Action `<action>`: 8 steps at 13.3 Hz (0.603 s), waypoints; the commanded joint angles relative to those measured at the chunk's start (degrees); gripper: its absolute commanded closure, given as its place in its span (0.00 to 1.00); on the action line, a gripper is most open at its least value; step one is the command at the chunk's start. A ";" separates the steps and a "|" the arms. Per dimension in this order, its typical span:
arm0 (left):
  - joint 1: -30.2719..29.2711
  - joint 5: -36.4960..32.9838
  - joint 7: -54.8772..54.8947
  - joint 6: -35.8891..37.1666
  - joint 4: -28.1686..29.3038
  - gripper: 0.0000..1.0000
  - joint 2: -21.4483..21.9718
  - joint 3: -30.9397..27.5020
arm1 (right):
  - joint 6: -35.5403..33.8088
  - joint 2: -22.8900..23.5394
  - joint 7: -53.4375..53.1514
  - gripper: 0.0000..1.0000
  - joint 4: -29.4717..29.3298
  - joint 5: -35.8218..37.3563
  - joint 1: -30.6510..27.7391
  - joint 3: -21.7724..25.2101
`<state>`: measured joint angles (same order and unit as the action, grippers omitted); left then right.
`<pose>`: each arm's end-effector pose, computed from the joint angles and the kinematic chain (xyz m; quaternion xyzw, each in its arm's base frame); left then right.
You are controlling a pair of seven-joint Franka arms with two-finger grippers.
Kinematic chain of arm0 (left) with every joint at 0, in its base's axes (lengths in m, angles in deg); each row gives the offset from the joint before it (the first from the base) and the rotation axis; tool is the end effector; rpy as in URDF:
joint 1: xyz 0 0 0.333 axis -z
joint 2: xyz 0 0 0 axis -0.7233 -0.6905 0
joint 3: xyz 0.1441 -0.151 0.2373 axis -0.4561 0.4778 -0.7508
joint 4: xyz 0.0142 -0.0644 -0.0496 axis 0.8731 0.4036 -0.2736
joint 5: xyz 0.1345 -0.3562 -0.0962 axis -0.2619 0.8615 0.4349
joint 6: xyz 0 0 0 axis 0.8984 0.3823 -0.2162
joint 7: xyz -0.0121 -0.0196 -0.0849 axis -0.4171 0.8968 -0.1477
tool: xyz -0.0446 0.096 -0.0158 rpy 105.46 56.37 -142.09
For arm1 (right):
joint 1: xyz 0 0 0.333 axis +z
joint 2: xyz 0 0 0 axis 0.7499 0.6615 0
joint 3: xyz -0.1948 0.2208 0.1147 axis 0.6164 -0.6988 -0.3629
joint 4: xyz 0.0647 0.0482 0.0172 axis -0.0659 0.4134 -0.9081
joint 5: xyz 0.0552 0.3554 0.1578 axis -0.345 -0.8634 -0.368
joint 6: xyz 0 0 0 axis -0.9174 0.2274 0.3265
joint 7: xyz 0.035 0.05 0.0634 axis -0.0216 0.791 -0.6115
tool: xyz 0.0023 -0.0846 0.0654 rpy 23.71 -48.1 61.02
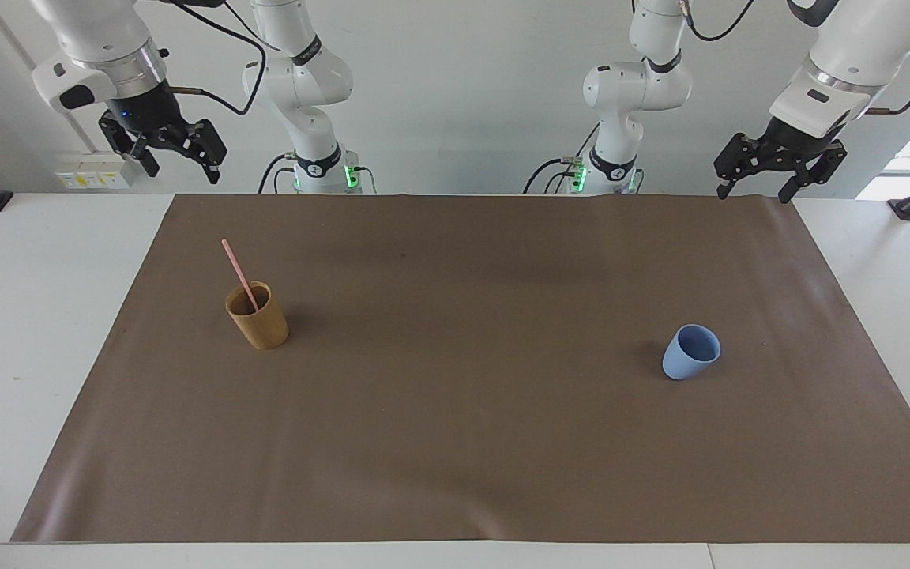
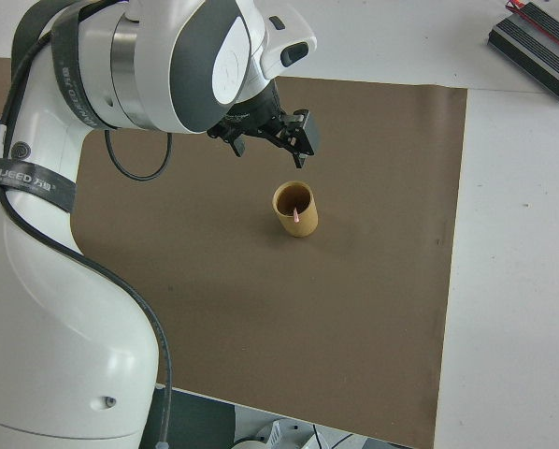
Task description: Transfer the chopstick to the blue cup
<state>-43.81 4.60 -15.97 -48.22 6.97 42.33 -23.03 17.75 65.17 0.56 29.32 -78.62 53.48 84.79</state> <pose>0.5356 -0.0389 0.6632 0.9974 -0.0707 -0.0070 0.0067 0.5174 -0.0350 0.6630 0.9974 -0.0628 -0.0277 0.0239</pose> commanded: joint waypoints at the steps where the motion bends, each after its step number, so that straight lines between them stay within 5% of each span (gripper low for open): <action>1: -0.06 -0.80 -0.46 0.31 1.23 0.00 1.29 0.05 | 1.55 -1.11 1.42 0.00 1.68 0.04 -0.59 -0.26; 8: 0.47 -0.71 -0.90 -0.12 1.32 0.00 1.38 0.05 | 2.00 -1.11 1.60 0.00 2.30 0.04 -0.68 0.09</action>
<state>-43.78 4.60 -15.97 -48.22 6.97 42.35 -22.99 18.49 65.18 0.61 30.04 -78.63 53.45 85.04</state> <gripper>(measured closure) 0.000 0.000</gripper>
